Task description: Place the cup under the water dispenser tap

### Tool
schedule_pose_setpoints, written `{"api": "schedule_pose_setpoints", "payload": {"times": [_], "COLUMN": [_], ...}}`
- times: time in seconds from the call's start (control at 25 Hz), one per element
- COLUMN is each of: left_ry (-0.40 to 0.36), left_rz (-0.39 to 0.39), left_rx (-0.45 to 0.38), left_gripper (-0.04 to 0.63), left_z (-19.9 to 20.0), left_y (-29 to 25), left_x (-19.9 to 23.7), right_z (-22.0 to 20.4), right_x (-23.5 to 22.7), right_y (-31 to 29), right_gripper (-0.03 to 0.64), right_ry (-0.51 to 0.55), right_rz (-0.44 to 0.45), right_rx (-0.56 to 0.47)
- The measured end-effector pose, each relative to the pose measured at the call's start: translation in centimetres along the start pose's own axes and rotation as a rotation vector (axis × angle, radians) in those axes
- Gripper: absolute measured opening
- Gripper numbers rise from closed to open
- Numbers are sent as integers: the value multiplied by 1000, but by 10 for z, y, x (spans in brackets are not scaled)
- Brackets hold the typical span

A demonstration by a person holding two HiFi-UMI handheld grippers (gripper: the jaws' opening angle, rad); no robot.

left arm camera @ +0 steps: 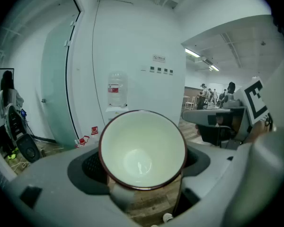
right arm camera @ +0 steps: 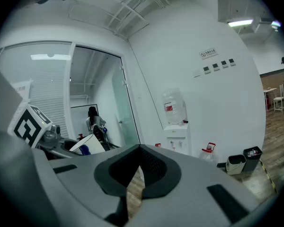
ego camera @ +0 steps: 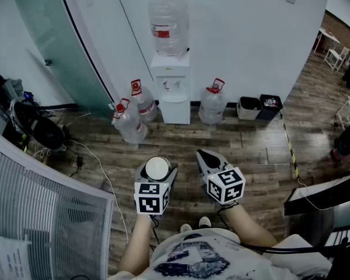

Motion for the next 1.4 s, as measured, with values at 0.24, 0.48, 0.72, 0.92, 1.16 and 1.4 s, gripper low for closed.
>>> {"api": "schedule_pose_setpoints", "payload": {"times": [0.24, 0.48, 0.72, 0.92, 1.16, 1.4], "left_ry": [5, 22, 42, 48, 56, 50], "left_rz": [3, 7, 27, 16, -5, -33], "left_rx": [11, 26, 26, 36, 37, 54], "left_gripper": [451, 453, 451, 453, 453, 453], "left_z": [11, 15, 20, 27, 29, 38], "left_y": [-23, -39, -56, -75, -111, -164], "left_x": [-14, -24, -34, -32, -2, 59], "right_z": [9, 17, 17, 19, 22, 36], "right_x": [-29, -52, -74, -84, -91, -100], "right_y": [2, 0, -2, -15, -61, -135], "right_gripper": [20, 20, 20, 20, 20, 20], "right_ry": [-13, -28, -33, -24, -16, -21], "right_rz": [0, 7, 30, 29, 25, 0], "right_rx": [5, 18, 33, 69, 101, 115]}}
Point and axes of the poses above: the fingertips, and each gripper's own axes: y backward along the fingers, x to its left, z out of its top, the point moved 10 cm from there along y, backward along the fingers, and after that the axes turned 14 degrees about -y, right-handed, at the moved point
